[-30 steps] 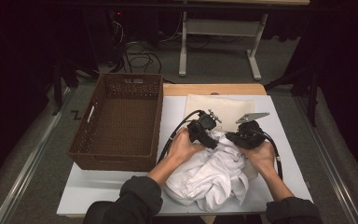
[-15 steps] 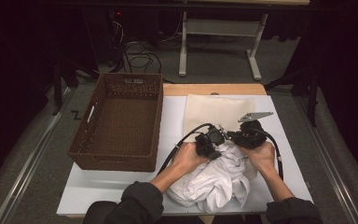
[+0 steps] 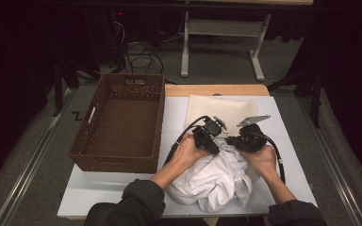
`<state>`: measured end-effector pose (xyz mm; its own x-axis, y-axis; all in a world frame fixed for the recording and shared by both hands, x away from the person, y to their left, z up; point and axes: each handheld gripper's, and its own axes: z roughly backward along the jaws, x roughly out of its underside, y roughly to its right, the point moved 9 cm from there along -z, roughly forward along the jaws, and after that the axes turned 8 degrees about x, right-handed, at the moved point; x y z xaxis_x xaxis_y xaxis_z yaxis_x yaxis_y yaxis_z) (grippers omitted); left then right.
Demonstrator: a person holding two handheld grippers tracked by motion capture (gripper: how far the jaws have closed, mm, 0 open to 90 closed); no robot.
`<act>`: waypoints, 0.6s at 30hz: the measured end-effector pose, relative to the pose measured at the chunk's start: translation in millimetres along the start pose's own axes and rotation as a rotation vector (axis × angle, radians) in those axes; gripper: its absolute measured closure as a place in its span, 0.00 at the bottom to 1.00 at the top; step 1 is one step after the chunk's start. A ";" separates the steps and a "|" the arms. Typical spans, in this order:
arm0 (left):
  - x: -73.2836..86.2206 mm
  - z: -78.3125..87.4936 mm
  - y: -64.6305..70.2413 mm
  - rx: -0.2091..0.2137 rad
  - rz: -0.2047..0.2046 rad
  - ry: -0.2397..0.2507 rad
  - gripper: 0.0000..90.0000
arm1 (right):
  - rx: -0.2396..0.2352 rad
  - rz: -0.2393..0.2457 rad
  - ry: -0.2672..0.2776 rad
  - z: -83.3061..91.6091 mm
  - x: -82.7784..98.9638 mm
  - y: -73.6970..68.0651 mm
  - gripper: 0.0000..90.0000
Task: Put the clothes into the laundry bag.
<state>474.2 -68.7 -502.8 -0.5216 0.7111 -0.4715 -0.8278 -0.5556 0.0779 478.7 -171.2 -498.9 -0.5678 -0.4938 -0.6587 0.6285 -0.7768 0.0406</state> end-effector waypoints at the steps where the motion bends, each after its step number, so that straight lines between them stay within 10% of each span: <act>1: 3.2 9.1 -2.0 -0.006 0.010 0.014 0.45 | -0.001 -0.008 -0.002 0.2 0.3 0.0 0.98; 9: 25.2 -1.2 -19.1 0.041 0.144 -0.048 0.43 | 0.006 -0.010 0.004 -1.4 -1.1 -0.3 0.98; 13: 30.3 -21.4 -20.3 0.112 0.205 -0.089 0.61 | 0.007 -0.011 -0.001 -0.3 -0.8 0.6 0.98; 18: 26.5 -11.4 -10.5 0.091 0.095 -0.058 0.90 | 0.014 -0.002 0.003 0.4 -1.2 1.6 0.98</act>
<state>471.4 -48.9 -526.1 -0.6076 0.6822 -0.4067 -0.7879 -0.5823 0.2003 480.2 -172.0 -497.7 -0.5674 -0.4907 -0.6613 0.6197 -0.7833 0.0495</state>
